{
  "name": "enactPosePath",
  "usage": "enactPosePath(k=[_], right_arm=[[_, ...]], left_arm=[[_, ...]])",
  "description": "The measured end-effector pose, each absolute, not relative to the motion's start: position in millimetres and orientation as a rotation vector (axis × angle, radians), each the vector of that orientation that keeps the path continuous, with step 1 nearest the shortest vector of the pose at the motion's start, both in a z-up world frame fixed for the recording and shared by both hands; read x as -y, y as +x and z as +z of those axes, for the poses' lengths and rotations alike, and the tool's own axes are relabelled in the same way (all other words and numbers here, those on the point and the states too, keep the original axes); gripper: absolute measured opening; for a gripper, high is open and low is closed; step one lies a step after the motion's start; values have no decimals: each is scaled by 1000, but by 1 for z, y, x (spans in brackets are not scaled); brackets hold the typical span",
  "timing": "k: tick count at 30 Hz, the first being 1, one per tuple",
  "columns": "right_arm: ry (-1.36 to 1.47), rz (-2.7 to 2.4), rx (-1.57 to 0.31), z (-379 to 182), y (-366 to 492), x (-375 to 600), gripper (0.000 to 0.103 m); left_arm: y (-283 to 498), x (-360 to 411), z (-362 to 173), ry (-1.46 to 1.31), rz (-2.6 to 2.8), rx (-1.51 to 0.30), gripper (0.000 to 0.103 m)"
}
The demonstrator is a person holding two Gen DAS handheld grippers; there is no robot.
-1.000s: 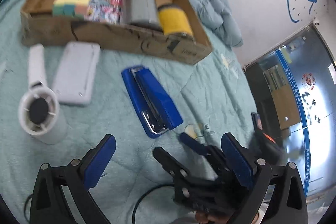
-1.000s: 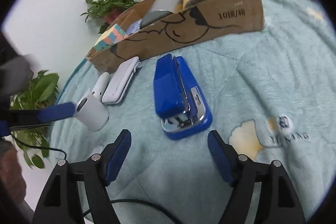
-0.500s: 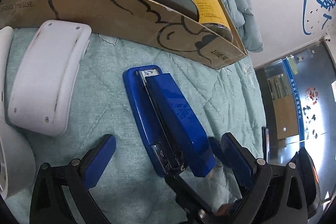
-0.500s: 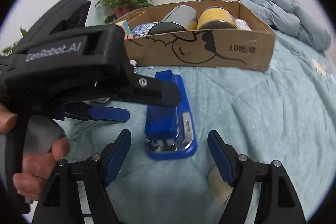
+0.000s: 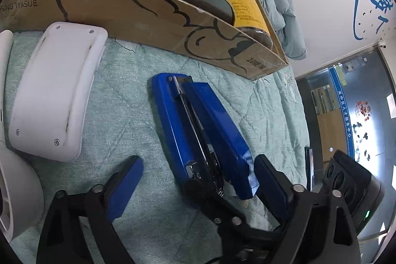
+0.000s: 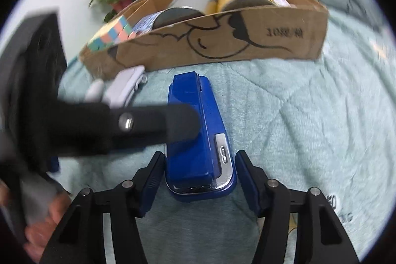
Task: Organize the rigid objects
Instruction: 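Lift the blue stapler with the right tool and carry it over the box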
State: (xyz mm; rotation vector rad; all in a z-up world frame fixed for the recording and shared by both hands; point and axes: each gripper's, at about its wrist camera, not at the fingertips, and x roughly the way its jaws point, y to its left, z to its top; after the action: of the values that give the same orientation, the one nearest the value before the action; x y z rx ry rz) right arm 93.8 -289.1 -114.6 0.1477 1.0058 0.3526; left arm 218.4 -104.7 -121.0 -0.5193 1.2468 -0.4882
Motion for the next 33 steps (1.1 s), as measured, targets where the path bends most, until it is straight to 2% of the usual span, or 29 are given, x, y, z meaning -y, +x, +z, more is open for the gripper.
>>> enactPosePath(k=[3, 4, 6, 18, 19, 33], right_arm=[[269, 379, -1053, -114, 101, 302, 57], [302, 386, -1065, -113, 105, 306, 53], [328, 404, -1083, -111, 110, 312, 43], [264, 426, -1060, -102, 94, 298, 42], [268, 430, -1060, -101, 93, 297, 31], [177, 497, -893, -49, 101, 256, 31]], left_arm=[[217, 107, -124, -585, -550, -1257, 69], [216, 107, -123, -597, -558, -1254, 64], [216, 106, -122, -596, -555, -1247, 64], [205, 107, -104, -502, -557, -1215, 62], [205, 106, -101, -500, -563, -1213, 58], [210, 59, -40, -510, -548, -1062, 58]])
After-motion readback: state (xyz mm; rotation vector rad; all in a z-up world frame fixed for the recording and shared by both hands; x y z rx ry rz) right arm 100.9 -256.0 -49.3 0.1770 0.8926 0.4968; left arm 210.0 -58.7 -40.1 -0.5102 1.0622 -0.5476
